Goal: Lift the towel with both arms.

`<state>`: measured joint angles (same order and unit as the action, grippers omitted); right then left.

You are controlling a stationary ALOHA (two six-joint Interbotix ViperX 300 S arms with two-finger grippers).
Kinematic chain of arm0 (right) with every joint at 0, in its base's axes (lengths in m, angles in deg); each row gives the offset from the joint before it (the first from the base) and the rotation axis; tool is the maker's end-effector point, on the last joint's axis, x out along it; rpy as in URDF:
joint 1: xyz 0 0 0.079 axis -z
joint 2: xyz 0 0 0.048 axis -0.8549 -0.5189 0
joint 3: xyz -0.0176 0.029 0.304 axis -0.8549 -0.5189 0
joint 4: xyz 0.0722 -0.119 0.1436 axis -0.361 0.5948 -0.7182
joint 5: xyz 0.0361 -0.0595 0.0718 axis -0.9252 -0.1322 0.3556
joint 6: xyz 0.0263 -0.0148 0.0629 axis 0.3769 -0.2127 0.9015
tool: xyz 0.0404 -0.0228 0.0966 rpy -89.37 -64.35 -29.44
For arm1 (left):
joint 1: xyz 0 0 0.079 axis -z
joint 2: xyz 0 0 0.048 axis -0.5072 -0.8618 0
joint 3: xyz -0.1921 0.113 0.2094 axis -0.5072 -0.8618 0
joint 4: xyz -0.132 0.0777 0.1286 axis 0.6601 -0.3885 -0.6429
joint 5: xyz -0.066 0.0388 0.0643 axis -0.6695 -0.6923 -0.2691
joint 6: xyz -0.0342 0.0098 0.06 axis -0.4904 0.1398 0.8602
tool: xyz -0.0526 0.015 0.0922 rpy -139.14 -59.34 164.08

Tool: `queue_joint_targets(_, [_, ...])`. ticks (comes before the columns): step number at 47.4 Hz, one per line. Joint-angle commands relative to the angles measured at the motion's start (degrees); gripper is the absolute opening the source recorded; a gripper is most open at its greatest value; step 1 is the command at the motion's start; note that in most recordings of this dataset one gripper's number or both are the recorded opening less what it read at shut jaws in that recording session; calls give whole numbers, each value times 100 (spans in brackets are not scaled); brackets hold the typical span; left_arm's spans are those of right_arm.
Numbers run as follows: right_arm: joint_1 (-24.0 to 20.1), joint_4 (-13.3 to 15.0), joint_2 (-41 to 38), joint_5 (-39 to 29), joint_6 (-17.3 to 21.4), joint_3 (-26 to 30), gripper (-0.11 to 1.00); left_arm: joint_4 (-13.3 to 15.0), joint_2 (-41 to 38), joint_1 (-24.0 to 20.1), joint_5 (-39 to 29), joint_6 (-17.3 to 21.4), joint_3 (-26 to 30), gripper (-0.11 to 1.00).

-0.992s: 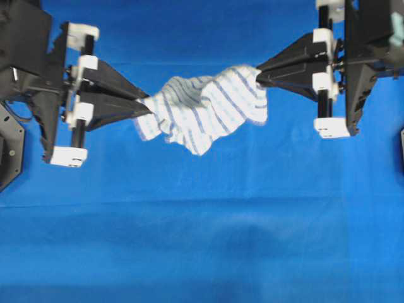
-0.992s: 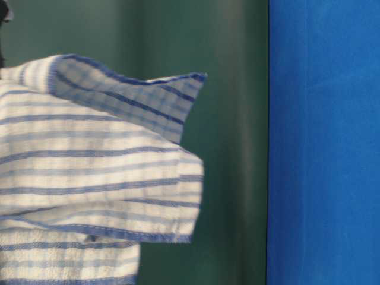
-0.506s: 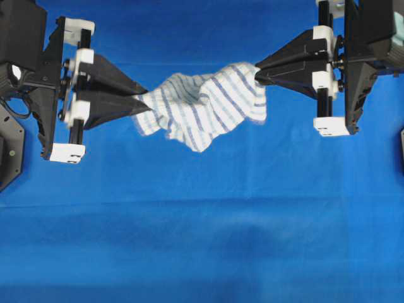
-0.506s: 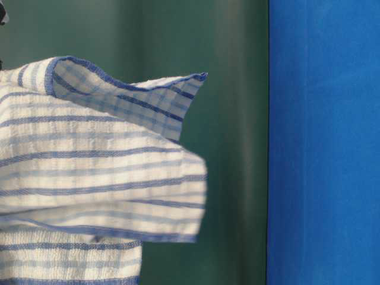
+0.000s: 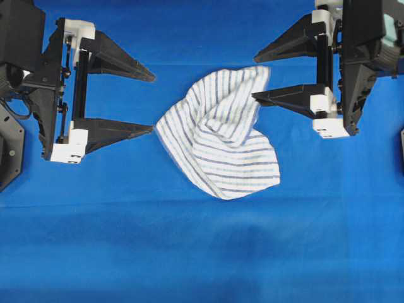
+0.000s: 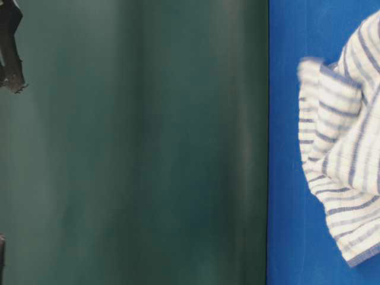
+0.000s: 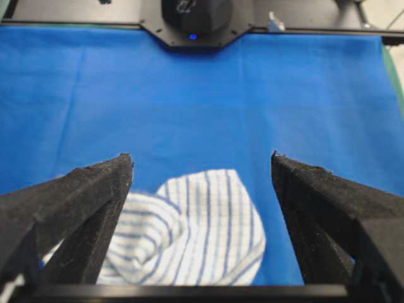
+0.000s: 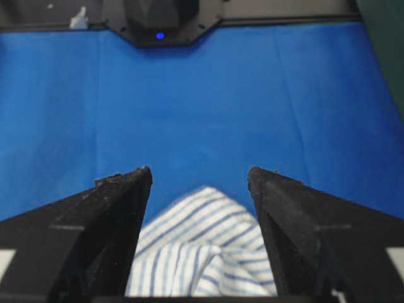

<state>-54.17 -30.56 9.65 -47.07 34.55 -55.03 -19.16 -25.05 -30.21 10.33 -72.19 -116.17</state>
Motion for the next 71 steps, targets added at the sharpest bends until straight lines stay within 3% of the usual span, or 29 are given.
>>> queue_joint_targets(1, [0, 0, 26, 18, 26, -62, 65, 0, -70, 0, 132, -18, 0, 90])
queue_joint_targets(12, [-149, -26, -141, 229, 316, -800, 65, 0, -738, 79, 729, -26, -360, 90])
queue_joint_targets(26, [-835, -35, -896, 738, 694, -1336, 65, 0, -1811, 202, 870, 44, -598, 90])
queue_joint_targets(36, [-984, -35, -1705, 1037, 888, -1477, 65, 0, -2646, 202, 984, 70, -694, 90])
queue_joint_targets(56, [-1318, -44, -3050, 1494, 905, -1494, 65, -9, -3867, 290, 1415, 88, -694, 90])
queue_joint_targets(71, [-1336, -105, -3366, 1811, 914, -1494, 65, -9, -4351, 290, 1617, 316, -677, 89])
